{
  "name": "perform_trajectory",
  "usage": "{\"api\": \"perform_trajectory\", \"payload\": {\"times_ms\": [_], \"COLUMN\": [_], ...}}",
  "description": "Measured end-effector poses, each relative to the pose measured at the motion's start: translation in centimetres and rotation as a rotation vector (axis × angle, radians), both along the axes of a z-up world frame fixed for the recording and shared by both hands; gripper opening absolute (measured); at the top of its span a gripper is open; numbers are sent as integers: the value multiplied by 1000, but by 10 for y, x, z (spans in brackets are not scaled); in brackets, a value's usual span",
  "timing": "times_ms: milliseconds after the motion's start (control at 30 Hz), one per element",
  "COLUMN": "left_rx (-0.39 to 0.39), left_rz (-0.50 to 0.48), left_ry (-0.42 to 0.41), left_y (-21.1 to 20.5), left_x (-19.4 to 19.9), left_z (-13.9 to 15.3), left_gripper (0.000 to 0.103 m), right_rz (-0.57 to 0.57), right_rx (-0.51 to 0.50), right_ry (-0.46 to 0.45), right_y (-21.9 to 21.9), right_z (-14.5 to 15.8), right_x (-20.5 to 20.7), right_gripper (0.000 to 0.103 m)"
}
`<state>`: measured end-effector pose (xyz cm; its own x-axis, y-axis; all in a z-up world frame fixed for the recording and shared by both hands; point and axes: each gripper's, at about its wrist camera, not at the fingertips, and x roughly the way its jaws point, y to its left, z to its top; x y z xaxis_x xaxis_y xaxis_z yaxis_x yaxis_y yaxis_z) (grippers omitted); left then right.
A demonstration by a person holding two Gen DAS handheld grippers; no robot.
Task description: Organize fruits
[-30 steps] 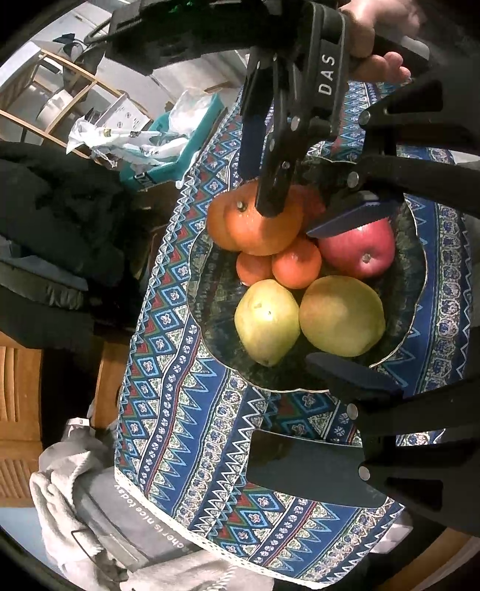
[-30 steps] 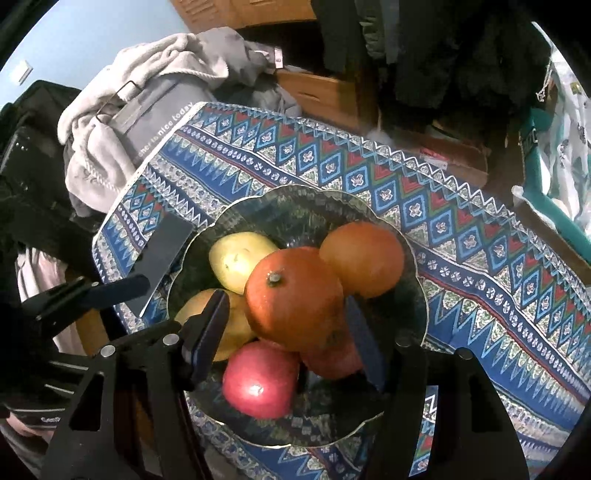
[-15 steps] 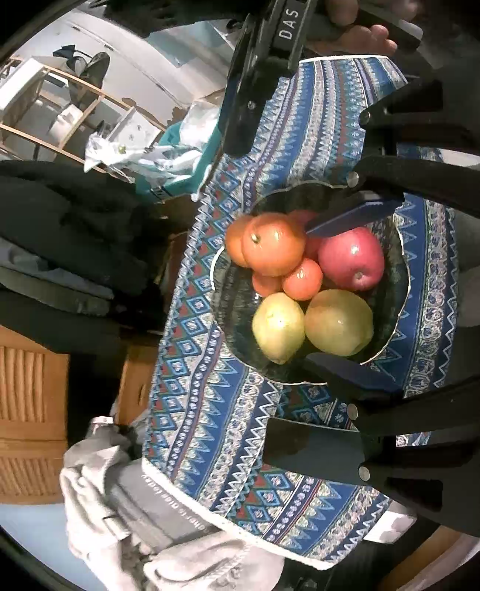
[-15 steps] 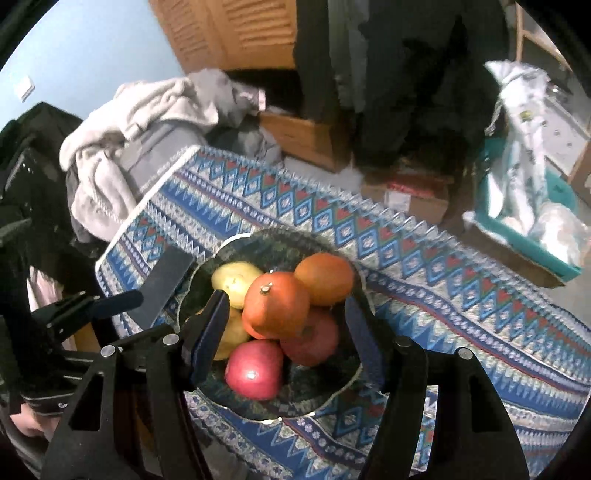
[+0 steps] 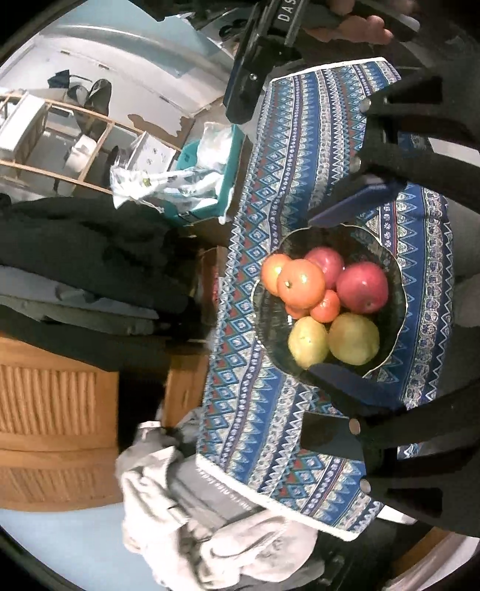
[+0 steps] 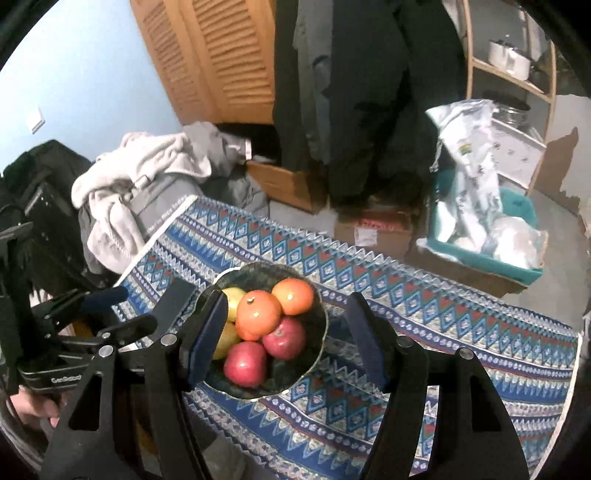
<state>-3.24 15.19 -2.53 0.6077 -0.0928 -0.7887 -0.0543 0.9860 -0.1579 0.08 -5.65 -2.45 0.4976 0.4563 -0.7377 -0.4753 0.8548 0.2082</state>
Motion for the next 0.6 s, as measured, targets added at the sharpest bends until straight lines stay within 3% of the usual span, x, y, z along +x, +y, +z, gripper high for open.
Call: {"api": "perform_trajectory", "payload": {"times_ms": [133,233,600], "left_rx": [11,11,42], "left_rz": [-3,-6,-31], "left_ry": [-36,-73,-171], "left_y": [-6,-11,-33], "left_x": [-5,-10,-28], "left_z": [17,32,76], "left_gripper": [81,88,90], "right_rz": [-2,-2,-12], "right_rx": [19,20,68], "right_ry": [-19,-53,-189], "right_y": [-12,-17,-44], "right_z": [15,27,76], "right_x": [-9,-17,-57], "right_gripper": [67,69,75]}}
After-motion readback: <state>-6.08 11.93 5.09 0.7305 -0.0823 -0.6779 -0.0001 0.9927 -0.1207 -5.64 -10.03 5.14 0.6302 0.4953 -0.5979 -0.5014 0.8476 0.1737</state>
